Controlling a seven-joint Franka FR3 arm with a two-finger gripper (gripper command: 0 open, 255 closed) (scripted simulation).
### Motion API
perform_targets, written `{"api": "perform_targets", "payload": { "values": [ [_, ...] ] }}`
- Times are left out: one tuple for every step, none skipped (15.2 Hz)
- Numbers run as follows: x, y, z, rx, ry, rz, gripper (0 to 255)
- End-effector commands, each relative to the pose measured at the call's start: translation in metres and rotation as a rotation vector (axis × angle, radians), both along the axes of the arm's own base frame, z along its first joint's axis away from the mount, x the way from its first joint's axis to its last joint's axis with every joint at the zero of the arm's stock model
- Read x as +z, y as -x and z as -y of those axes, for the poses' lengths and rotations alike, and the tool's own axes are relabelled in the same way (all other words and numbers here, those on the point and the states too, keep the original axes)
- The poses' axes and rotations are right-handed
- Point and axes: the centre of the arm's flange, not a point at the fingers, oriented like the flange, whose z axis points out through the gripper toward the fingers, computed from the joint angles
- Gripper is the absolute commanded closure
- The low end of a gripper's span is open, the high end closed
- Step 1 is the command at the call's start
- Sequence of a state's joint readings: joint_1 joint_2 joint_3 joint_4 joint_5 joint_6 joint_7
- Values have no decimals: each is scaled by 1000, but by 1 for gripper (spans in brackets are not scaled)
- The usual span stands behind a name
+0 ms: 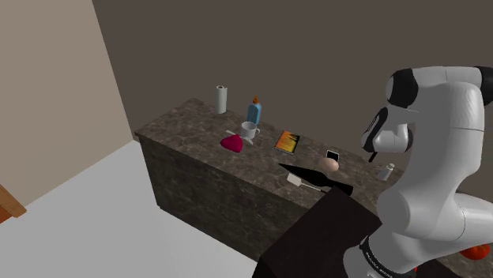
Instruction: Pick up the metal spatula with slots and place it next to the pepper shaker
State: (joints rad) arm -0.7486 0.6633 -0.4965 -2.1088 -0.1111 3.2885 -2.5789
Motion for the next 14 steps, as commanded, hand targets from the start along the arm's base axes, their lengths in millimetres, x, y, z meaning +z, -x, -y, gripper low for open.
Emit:
{"api": "perform_targets", "payload": {
  "values": [
    [-11, 0, 1, 0, 0, 0, 255],
    [-16, 0, 1, 0, 0, 0, 255],
    [-21, 0, 1, 0, 0, 0, 255],
    [-27, 0, 1, 0, 0, 0, 255],
    [-32, 0, 1, 0, 0, 0, 255],
    [-37, 0, 1, 0, 0, 0, 255],
    [-43, 0, 1, 0, 0, 0, 255],
    [-48, 0, 1, 0, 0, 0, 255],
    [-53, 0, 1, 0, 0, 0, 255],
    [-59, 0, 1, 0, 0, 0, 255],
    [-59, 0, 1, 0, 0, 0, 255],
    [-59, 0, 0, 0, 0, 0, 255],
    [-59, 0, 0, 0, 0, 0, 255],
    [-59, 0, 1, 0, 0, 0, 255]
  ]
}}
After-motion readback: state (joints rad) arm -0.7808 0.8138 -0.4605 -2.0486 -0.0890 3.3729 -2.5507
